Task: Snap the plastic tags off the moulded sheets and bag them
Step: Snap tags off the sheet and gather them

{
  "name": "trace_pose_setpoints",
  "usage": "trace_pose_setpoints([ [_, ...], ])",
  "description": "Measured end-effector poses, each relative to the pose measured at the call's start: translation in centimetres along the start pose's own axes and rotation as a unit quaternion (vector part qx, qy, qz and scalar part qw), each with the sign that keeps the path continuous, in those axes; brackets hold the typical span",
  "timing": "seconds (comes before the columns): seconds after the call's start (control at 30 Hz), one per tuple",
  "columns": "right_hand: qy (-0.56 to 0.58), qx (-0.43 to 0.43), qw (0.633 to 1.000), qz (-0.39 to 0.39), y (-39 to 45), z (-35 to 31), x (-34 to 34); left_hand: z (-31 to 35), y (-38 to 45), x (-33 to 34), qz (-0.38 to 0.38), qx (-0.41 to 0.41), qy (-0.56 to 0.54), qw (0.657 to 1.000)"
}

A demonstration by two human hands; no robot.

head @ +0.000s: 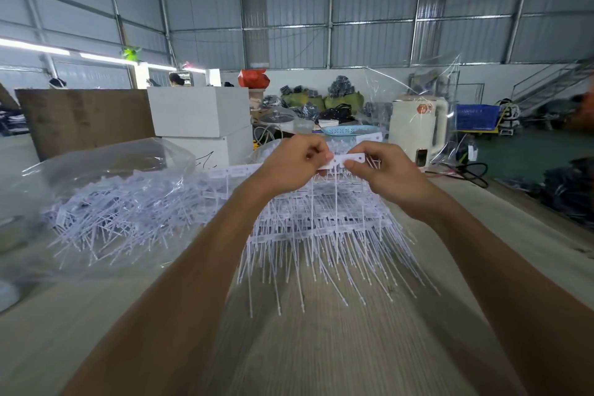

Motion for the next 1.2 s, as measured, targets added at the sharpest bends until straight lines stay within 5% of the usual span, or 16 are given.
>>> trace_pose_setpoints([
  [0.23,-0.062,-0.051,0.997,0.024,0.3,0.0,0.0,0.8,0.1,-0.1,-0.008,-0.018,0.008,1.000],
  [0.37,-0.257,-0.150,0.946,0.129,-0.1,-0.5,0.8,0.9,0.1,-0.2,0.000,-0.045,-0.075,0.996],
  [0.47,-0.298,-0.192,0.919,0.170,-0.6,-0.4,1.4,0.8,0.2,-0.3,0.010,-0.060,-0.126,0.990],
  [0.87,-0.132,-0.082,0.984,0.090,-0.1,-0.4,1.5,1.3,0.1,-0.8,0.032,0.003,-0.045,0.998],
  [1.07,-0.170,-0.010,0.978,0.120,0.3,0.1,1.7,1.5,0.4,-0.1,-0.002,0.033,0.059,0.998],
  [1.2,-0.174,0.065,0.961,0.205,0.5,2.1,0.3,2.5,0.0,0.1,-0.075,0.057,0.018,0.995],
])
Point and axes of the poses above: each hand's wrist, its own y-axis towards the middle knuckle, its own x-axis out of the palm, z = x × y, the point moved 2 cm from there along y, towards the middle knuckle, and after that the axes turned 5 degrees about x, right-handed, at the moved point
